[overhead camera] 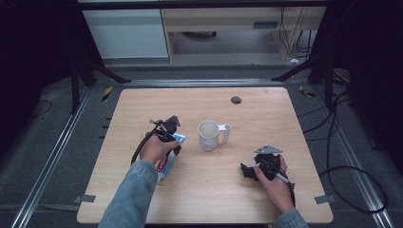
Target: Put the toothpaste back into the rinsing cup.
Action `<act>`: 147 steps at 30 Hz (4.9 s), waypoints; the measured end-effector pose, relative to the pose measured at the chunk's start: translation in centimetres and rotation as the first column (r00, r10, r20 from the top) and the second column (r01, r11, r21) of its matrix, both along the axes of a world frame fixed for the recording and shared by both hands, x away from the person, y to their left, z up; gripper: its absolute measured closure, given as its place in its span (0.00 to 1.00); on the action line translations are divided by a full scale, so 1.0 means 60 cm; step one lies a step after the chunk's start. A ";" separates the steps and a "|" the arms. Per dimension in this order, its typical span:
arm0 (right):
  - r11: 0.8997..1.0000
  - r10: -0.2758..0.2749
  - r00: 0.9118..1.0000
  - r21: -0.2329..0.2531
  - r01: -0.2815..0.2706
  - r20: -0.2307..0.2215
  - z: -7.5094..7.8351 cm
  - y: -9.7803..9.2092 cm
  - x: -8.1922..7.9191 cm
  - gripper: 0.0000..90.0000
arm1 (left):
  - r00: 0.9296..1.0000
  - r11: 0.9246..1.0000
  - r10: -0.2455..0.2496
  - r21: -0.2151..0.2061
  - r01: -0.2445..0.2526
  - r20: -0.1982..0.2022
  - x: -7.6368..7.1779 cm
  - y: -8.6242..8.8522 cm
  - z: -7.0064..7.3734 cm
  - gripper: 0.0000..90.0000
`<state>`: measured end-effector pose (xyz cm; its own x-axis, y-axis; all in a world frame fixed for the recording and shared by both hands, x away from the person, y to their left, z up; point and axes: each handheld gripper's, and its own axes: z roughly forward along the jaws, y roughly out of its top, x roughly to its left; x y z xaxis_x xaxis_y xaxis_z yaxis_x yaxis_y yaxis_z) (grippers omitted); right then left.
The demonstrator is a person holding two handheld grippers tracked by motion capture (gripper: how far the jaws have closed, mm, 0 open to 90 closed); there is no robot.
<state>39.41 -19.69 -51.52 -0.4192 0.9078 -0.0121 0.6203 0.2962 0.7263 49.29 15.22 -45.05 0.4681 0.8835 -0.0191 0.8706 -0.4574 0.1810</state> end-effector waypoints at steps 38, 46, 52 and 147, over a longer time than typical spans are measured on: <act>1.000 0.006 1.000 0.000 -0.006 0.001 0.000 0.000 0.000 0.01 | 1.000 1.000 0.014 0.020 -0.014 -0.015 0.004 0.001 -0.026 0.49; 1.000 0.006 1.000 0.002 -0.006 0.000 0.000 0.001 0.000 0.01 | 1.000 1.000 0.002 0.022 -0.002 -0.002 0.001 -0.001 -0.025 0.55; 1.000 0.005 1.000 0.002 -0.005 0.000 0.000 0.001 0.000 0.01 | 0.998 1.000 -0.010 0.014 0.009 0.060 -0.005 -0.001 -0.016 0.73; 1.000 0.007 1.000 0.003 -0.007 -0.002 0.000 0.001 0.000 0.00 | 0.787 0.957 0.015 -0.238 0.168 0.617 -0.063 -0.032 0.184 0.80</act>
<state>39.40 -19.65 -51.54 -0.4256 0.9049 -0.0080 0.6200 0.2980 0.7258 45.49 13.31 -34.00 0.5279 0.8468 0.0642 0.5011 -0.3716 0.7816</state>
